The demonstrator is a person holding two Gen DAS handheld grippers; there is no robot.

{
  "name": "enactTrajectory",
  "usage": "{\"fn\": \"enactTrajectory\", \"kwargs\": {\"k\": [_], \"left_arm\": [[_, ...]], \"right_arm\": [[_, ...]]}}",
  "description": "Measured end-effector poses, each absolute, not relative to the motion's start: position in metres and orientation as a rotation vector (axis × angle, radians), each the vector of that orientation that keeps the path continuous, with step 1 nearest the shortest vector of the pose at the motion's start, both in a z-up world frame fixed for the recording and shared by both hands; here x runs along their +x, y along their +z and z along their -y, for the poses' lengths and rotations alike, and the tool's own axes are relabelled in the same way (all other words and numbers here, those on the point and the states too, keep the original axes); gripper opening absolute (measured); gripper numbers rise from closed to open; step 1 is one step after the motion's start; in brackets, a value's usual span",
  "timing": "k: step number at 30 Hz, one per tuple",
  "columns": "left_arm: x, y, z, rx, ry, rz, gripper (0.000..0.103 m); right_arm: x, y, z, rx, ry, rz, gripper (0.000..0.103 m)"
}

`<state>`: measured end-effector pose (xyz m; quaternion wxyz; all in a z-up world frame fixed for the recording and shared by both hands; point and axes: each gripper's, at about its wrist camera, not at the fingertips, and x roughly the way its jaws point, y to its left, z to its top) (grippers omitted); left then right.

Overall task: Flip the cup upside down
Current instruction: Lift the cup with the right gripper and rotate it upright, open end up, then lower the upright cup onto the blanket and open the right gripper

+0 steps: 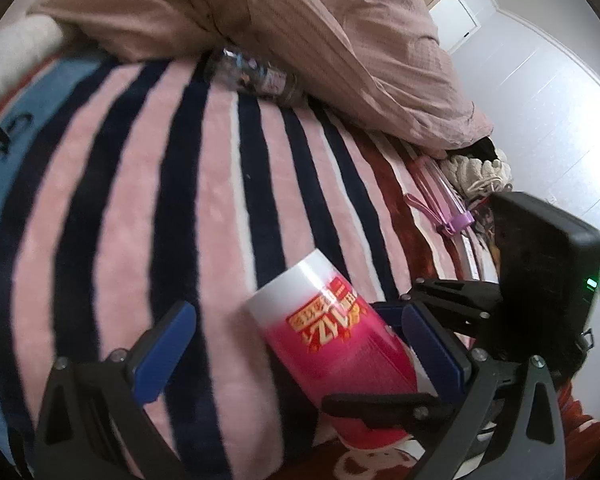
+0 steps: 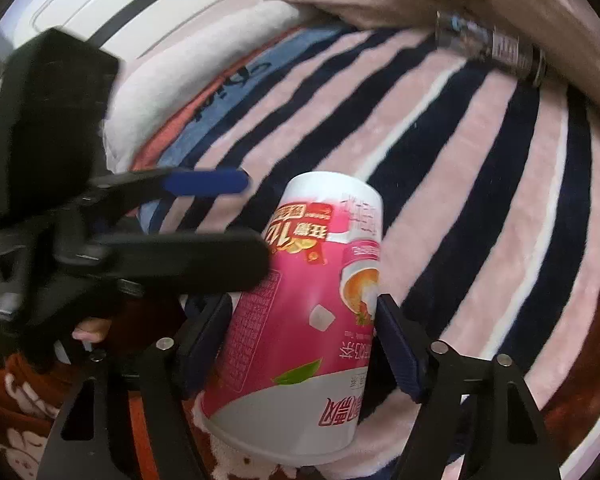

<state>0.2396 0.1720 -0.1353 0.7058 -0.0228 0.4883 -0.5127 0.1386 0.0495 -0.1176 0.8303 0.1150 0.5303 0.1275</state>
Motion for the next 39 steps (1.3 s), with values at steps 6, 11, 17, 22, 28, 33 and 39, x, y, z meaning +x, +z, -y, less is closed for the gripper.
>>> {"fn": "enactTrajectory", "kwargs": {"k": [6,11,17,22,28,33,39], "left_arm": [[0.240,-0.138,-0.171,-0.140,-1.191,-1.106,0.100],[0.238,-0.127,-0.176,-0.182,-1.239,-1.064,0.077],[0.238,-0.119,-0.176,-0.170,-1.230,-1.021,0.060],[0.235,-0.114,-0.176,-0.139,-1.228,-0.975,0.060],[0.234,-0.080,-0.174,-0.014,-1.178,-0.820,0.057],[0.226,-0.063,-0.158,0.155,-1.137,-0.669,0.057],[0.218,-0.085,-0.144,0.226,-1.165,-0.664,0.059]], "right_arm": [[0.120,-0.094,-0.058,0.177,0.288,-1.019,0.068],[0.111,-0.083,-0.064,0.161,0.303,-0.954,0.068],[0.110,-0.080,-0.068,0.173,0.276,-0.925,0.068],[0.110,-0.085,-0.064,0.182,0.273,-0.930,0.061],[0.118,-0.077,-0.070,0.113,0.250,-0.804,0.060],[0.129,-0.073,-0.073,0.023,0.190,-0.652,0.060],[0.126,-0.099,-0.064,0.038,0.171,-0.686,0.060]]}}
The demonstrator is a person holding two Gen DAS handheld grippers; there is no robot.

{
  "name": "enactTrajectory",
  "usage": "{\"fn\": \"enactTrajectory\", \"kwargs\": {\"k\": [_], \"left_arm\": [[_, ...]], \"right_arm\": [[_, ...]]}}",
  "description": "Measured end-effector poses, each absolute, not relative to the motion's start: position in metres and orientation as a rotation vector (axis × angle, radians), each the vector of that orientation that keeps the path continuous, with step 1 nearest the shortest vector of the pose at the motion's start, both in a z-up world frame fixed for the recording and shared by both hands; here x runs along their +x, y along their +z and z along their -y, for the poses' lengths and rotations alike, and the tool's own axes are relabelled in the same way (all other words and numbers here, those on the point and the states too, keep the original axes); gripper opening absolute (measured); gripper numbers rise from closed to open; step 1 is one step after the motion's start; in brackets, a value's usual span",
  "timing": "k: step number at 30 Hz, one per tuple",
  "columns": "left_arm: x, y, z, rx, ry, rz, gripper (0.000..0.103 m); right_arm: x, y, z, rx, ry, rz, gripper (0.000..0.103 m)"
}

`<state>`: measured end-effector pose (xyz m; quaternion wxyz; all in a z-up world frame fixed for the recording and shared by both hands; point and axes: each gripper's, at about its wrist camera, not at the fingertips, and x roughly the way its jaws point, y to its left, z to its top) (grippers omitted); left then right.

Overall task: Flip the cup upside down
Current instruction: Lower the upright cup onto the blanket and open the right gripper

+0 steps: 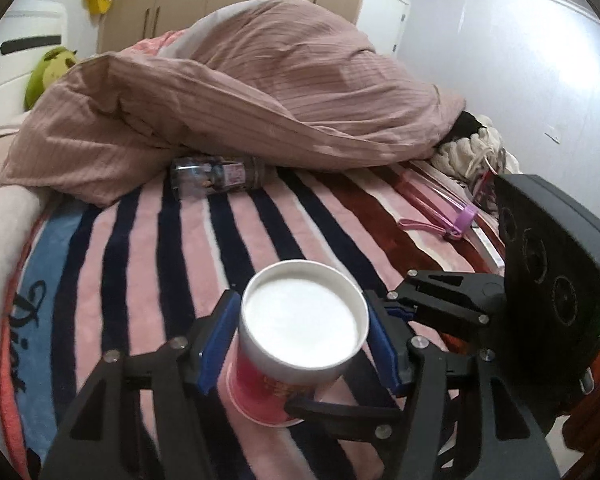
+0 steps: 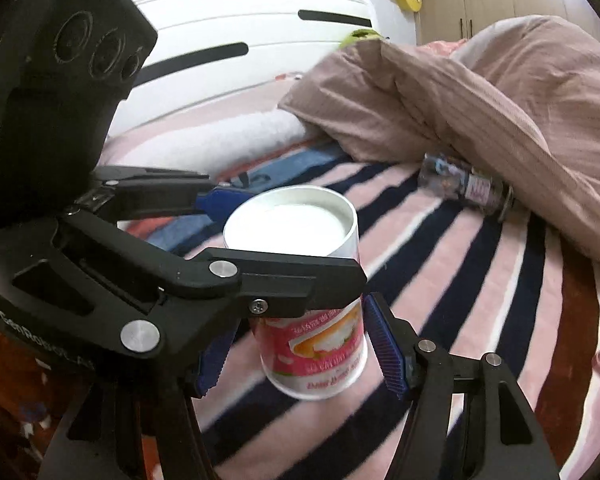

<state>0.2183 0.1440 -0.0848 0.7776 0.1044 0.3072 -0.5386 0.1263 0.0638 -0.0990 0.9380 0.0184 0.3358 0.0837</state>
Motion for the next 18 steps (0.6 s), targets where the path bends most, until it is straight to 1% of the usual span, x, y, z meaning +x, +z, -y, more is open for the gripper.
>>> {"fn": "enactTrajectory", "kwargs": {"k": [3,4,5,6,7,8,9,10,11,13,16,18], "left_arm": [[0.213,-0.084,-0.139,0.245,-1.171,-0.654,0.059],[0.212,-0.083,-0.139,0.252,-1.172,-0.661,0.061],[0.212,-0.084,-0.139,0.258,-1.174,-0.674,0.066],[0.210,-0.084,-0.140,0.259,-1.173,-0.680,0.070],[0.210,-0.083,-0.141,0.259,-1.168,-0.679,0.077],[0.209,-0.082,-0.143,0.254,-1.165,-0.674,0.082],[0.208,-0.081,-0.145,0.248,-1.165,-0.670,0.083],[0.207,-0.080,-0.147,0.240,-1.165,-0.669,0.084],[0.206,-0.078,-0.150,0.233,-1.162,-0.671,0.088],[0.204,-0.073,-0.157,0.220,-1.154,-0.662,0.091],[0.199,-0.062,-0.169,0.191,-1.149,-0.642,0.092],[0.194,-0.053,-0.179,0.167,-1.141,-0.625,0.092]], "right_arm": [[0.122,-0.105,-0.062,0.047,0.171,-0.704,0.060],[0.121,-0.106,-0.062,0.052,0.172,-0.709,0.060],[0.119,-0.106,-0.063,0.056,0.170,-0.713,0.061],[0.119,-0.106,-0.064,0.056,0.164,-0.718,0.064],[0.118,-0.105,-0.063,0.056,0.158,-0.723,0.067],[0.117,-0.103,-0.063,0.057,0.152,-0.724,0.077],[0.115,-0.101,-0.062,0.060,0.147,-0.719,0.083],[0.112,-0.098,-0.061,0.064,0.145,-0.705,0.085],[0.109,-0.096,-0.061,0.065,0.142,-0.697,0.086],[0.101,-0.089,-0.062,0.060,0.131,-0.688,0.086],[0.086,-0.075,-0.065,0.049,0.115,-0.667,0.088],[0.074,-0.065,-0.069,0.029,0.087,-0.645,0.092]]}}
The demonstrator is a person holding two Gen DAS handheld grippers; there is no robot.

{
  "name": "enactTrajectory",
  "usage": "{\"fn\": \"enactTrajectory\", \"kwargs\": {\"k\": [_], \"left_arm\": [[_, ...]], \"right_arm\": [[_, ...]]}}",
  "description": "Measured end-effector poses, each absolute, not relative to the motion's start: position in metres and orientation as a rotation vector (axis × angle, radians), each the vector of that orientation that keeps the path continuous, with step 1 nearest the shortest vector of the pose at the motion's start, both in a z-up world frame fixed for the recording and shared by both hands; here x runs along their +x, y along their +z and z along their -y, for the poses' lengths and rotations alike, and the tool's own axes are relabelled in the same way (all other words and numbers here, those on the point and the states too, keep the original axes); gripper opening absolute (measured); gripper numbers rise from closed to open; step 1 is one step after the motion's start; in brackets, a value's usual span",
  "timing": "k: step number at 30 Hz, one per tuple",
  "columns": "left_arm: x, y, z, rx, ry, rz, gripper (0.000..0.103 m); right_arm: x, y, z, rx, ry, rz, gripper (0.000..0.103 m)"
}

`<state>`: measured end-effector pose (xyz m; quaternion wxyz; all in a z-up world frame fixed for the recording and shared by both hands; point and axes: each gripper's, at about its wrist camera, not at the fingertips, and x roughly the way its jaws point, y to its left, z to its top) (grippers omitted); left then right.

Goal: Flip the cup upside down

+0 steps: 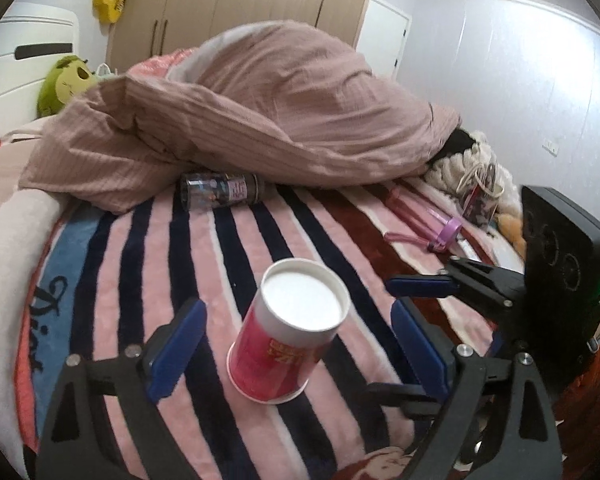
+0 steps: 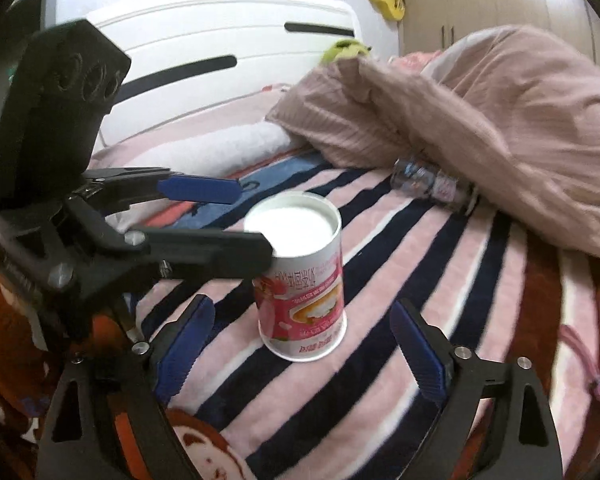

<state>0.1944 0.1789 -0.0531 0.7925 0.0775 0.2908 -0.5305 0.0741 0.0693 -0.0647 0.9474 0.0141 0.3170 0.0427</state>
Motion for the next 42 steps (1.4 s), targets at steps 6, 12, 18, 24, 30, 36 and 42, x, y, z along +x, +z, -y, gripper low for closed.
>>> {"fn": "enactTrajectory", "kwargs": {"k": [6,12,18,24,30,36,42], "left_arm": [[0.176,-0.028,-0.209,0.108,-1.063,-0.574,0.103],[0.164,-0.018,-0.227,0.079,-0.973,-0.570,0.103],[0.156,-0.017,-0.237,0.080,-0.933,-0.562,0.103],[0.155,-0.017,-0.240,0.083,-0.913,-0.559,0.103],[0.155,-0.017,-0.240,0.087,-0.909,-0.557,0.103],[0.154,-0.018,-0.240,0.088,-0.910,-0.559,0.103],[0.155,-0.019,-0.239,0.090,-0.906,-0.560,0.103]], "right_arm": [[0.035,-0.031,-0.082,-0.037,-0.005,-0.573,0.102],[0.012,-0.014,-0.089,-0.063,-0.092,-0.553,0.103],[0.004,-0.009,-0.087,-0.025,-0.093,-0.529,0.103],[0.000,-0.004,-0.084,0.019,-0.072,-0.522,0.103],[0.000,-0.003,-0.083,0.022,-0.057,-0.538,0.103],[-0.002,-0.002,-0.087,0.006,-0.059,-0.542,0.103],[-0.004,0.000,-0.087,0.022,-0.039,-0.533,0.103]]}}
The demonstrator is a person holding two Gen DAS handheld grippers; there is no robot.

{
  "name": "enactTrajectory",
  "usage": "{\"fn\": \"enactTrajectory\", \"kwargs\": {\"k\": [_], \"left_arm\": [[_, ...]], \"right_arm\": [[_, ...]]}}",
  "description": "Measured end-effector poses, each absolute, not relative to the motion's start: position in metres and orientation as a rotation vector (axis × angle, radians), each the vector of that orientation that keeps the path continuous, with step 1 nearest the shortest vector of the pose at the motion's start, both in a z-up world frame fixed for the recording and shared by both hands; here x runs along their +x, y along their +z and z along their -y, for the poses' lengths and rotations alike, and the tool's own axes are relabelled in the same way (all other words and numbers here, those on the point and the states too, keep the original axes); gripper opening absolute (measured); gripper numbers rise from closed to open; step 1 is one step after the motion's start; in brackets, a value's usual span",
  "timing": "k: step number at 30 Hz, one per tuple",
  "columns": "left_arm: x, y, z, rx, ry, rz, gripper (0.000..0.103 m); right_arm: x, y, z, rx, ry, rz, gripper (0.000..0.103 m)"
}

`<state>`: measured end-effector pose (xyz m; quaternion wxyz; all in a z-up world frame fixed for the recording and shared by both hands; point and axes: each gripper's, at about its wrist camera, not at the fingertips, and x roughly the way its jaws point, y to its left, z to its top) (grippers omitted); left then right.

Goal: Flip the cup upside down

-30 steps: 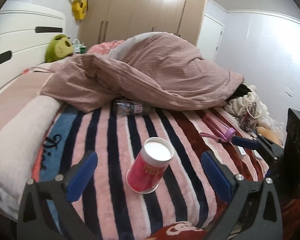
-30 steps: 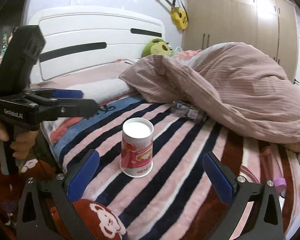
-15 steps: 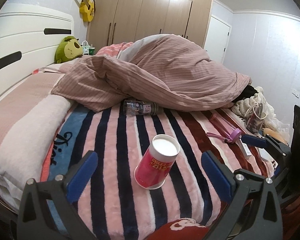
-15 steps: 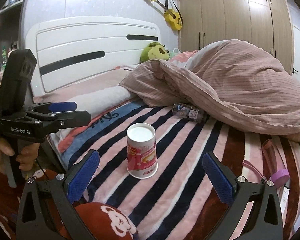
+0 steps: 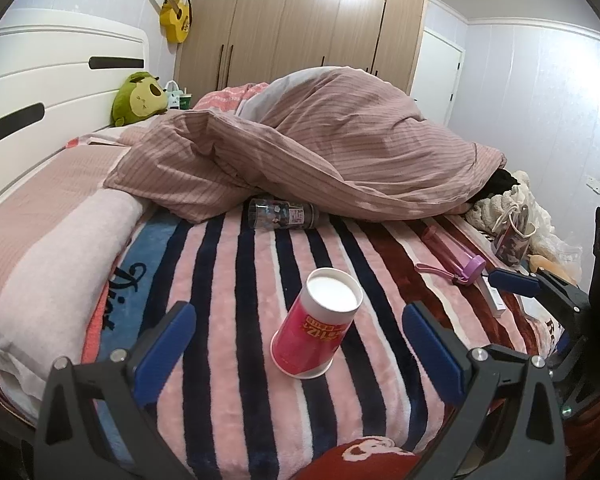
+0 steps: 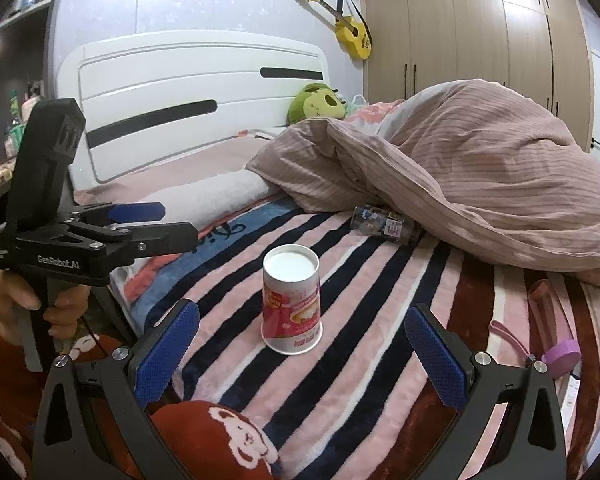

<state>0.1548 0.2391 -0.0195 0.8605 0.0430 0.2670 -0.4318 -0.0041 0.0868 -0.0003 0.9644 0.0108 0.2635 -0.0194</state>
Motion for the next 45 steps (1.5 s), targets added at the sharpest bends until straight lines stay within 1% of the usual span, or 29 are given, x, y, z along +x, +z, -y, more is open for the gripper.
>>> {"fn": "enactTrajectory", "kwargs": {"k": [16,45], "left_arm": [[0.1553,-0.0198,-0.2397,0.088,-0.908,-0.556,0.103],[0.1517,-0.0175,-0.2391,0.092,-0.907,-0.551,0.103]], "right_arm": [[-0.0108,0.0043,-0.0795,0.055,-0.034,-0.511,0.103],[-0.0095,0.0005,-0.0774,0.076,-0.005,-0.555,0.103]]}}
